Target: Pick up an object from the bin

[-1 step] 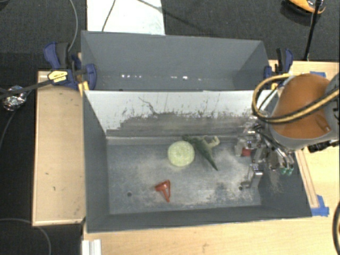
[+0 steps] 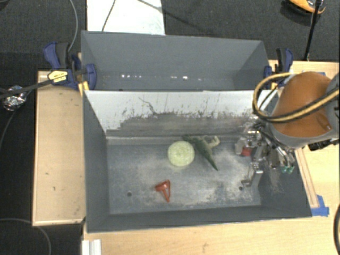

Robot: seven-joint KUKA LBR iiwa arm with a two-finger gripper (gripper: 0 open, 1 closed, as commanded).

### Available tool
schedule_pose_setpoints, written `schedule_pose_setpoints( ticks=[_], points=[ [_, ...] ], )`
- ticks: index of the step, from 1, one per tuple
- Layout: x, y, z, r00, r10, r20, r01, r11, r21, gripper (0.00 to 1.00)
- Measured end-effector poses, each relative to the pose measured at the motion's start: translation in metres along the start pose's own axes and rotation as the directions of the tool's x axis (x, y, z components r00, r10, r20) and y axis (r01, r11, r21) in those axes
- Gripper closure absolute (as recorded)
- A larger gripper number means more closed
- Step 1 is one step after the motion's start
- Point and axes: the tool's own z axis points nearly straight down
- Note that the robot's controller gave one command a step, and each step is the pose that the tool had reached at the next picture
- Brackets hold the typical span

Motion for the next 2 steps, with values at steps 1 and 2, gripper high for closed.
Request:
schedule_pose_setpoints(
  ticks=[1,2],
  points=[
    [-0.031,0.041,0.042,0.996,0.09,0.004,-0.09,0.996,0.0,0.0],
    [-0.037,0.061,0.054,0.993,0.122,-0.003,-0.122,0.993,-0.002,0.0]
  ],
)
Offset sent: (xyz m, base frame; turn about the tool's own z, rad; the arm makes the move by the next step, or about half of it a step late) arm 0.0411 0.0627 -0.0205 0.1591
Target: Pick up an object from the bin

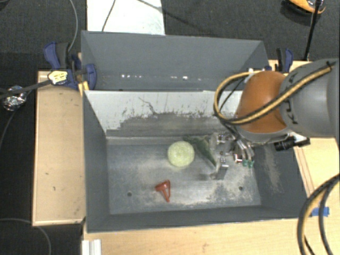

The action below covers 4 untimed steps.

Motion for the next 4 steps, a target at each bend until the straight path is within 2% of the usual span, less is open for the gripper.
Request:
schedule_pose_setpoints(
  ticks=[1,2,3,4],
  points=[
    [-0.02,-0.004,-0.013,0.992,0.126,0.011,-0.126,0.992,0.0,0.0],
    [-0.028,-0.003,0.011,0.994,0.102,0.028,-0.102,0.995,-0.002,0.0],
    [-0.035,-0.016,0.018,0.9,0.436,0.019,-0.436,0.9,-0.005,1.0],
    [-0.034,-0.015,0.018,0.9,0.435,0.019,-0.435,0.901,-0.005,1.0]
  ],
)
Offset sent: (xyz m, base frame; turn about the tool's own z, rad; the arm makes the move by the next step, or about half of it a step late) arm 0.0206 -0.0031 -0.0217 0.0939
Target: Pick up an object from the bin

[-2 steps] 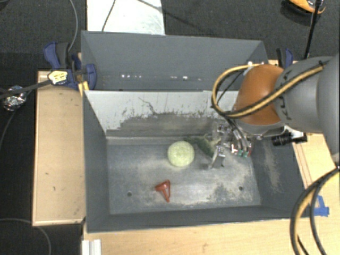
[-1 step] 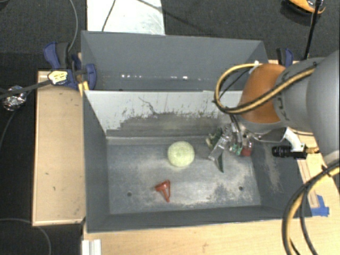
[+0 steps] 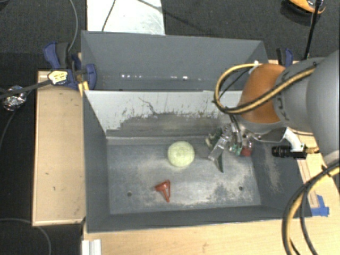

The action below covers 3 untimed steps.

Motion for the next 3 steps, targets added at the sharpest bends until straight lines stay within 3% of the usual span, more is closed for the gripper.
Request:
schedule_pose_setpoints(
  ticks=[3],
  points=[
    [0.001,0.0,-0.015,1.0,-0.003,-0.003,0.003,1.0,0.002,1.0]
  ],
)
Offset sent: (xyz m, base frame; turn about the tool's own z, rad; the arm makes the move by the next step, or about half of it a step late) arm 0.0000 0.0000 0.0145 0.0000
